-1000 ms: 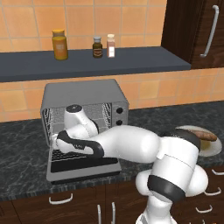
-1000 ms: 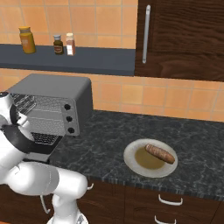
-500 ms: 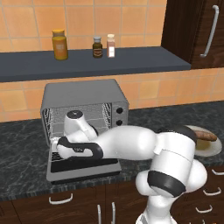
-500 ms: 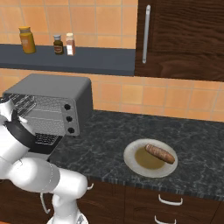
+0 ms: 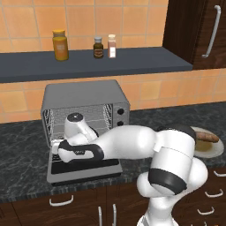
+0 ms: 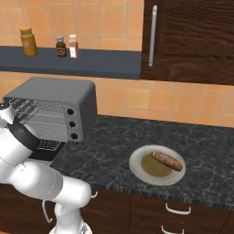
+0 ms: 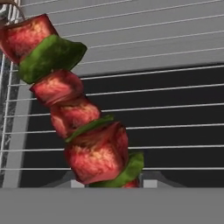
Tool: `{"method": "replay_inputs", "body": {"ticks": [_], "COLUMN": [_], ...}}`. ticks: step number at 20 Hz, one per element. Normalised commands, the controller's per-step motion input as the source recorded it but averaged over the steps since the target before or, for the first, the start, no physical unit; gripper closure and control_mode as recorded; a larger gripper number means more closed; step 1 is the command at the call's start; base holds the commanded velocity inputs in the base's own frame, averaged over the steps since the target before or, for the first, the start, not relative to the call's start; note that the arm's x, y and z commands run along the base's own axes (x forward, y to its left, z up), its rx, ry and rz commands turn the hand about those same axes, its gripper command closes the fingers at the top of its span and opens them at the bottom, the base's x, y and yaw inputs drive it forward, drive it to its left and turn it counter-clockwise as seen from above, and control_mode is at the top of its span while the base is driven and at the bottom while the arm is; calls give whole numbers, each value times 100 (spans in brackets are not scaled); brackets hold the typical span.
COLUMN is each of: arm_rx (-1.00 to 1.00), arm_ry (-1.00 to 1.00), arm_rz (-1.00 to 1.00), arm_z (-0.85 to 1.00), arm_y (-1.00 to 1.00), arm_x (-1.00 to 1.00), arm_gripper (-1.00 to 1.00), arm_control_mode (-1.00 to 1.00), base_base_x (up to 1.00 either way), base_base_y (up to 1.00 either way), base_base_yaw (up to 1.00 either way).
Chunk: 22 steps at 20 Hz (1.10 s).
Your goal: Pick up the kebab skewer and baguette bread, and place them inside the toaster oven. Close the toaster oven door and start by setting the timer.
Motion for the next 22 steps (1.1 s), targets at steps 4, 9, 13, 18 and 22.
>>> {"method": "replay_inputs", "body": {"ticks": [4,9,13,18,22], "arm_rx": [0,0,0,0,0], "arm_ry": [0,-3,-5,-7,-7], "arm_rz": [0,0,0,0,0], "arm_z": [-3,3,39,84,41], "arm_y": [3,0,-3,-34,-93], "arm_x": [-7,-6,-2,-44,-77], "arm_gripper": [-100,-100,-100,-100,-100], "arm_control_mode": [-100,-100,-100,-100,-100], "base_base_x": [0,0,0,0,0], "base_base_y": [0,0,0,0,0], "base_base_yaw": [0,0,0,0,0]}}
